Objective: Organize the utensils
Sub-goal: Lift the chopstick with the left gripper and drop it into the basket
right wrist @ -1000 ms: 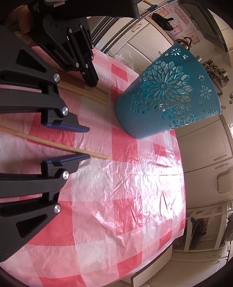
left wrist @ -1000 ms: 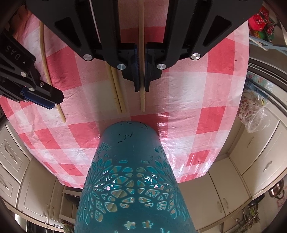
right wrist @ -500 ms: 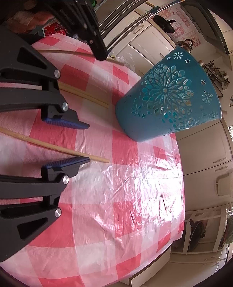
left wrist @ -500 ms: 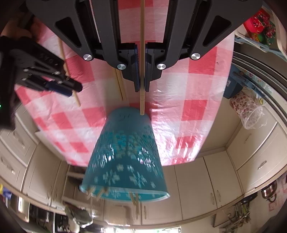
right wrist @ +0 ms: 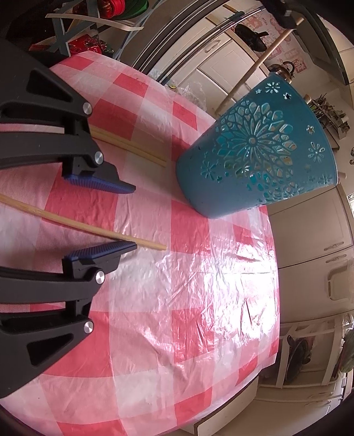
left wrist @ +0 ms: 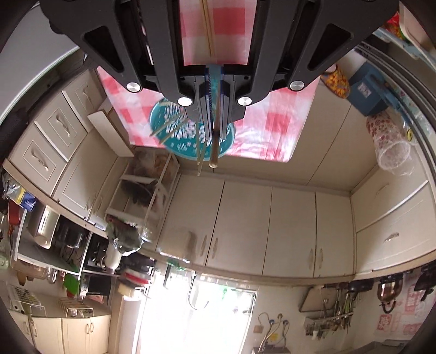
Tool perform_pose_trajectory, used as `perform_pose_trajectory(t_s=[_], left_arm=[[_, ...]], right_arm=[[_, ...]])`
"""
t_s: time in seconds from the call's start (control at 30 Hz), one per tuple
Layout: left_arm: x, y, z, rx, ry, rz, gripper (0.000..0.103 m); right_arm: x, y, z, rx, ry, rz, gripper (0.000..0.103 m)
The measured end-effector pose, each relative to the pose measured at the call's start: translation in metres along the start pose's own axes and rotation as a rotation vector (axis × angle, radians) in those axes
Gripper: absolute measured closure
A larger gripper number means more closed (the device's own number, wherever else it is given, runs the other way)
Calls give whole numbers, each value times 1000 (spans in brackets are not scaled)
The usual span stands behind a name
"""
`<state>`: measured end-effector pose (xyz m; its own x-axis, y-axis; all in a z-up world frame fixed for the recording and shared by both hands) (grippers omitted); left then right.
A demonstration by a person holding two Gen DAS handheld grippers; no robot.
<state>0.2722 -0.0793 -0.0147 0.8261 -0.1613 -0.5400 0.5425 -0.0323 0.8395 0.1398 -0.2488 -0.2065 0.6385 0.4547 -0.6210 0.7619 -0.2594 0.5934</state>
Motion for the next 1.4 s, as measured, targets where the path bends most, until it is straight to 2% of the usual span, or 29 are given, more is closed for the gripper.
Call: perform_pose_trajectory(t_s=[0.4, 0.67, 0.87, 1.03, 1.23, 1.3, 1.37, 1.4], left_arm=[[-22, 25, 18, 12, -39, 41, 98], [-62, 62, 16, 14, -34, 137, 98], [-50, 88, 26, 10, -11, 191, 98], [6, 70, 45, 45, 13, 109, 98], [80, 12, 50, 89, 75, -67, 98], [92, -5, 44, 87, 88, -110, 97], [91, -17, 33, 68, 103, -126, 87], [89, -21, 27, 58, 110, -124, 73]], right_arm=[[0, 0, 1, -3, 15, -3, 63], [0, 0, 0, -3, 14, -3, 63], [0, 0, 0, -3, 13, -2, 63], [0, 0, 0, 1, 18, -1, 63], [-1, 0, 2, 5, 22, 1, 63], [-2, 0, 2, 6, 24, 2, 63], [-3, 1, 3, 8, 28, 3, 63], [-3, 1, 3, 10, 30, 4, 63]])
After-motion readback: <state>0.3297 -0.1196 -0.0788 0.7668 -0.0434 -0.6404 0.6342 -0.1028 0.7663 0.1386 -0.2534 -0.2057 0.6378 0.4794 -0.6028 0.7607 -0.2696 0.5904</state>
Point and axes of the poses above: each gripper's, at about its wrist camera, not at the fingertips, and x roughly the way its jaws point, z to its right, y to its top, the point moved 8 cm from there along x, roughly the way its jaws point, and after that the axes turned 15 degrees about y, right-handed, at the moved point
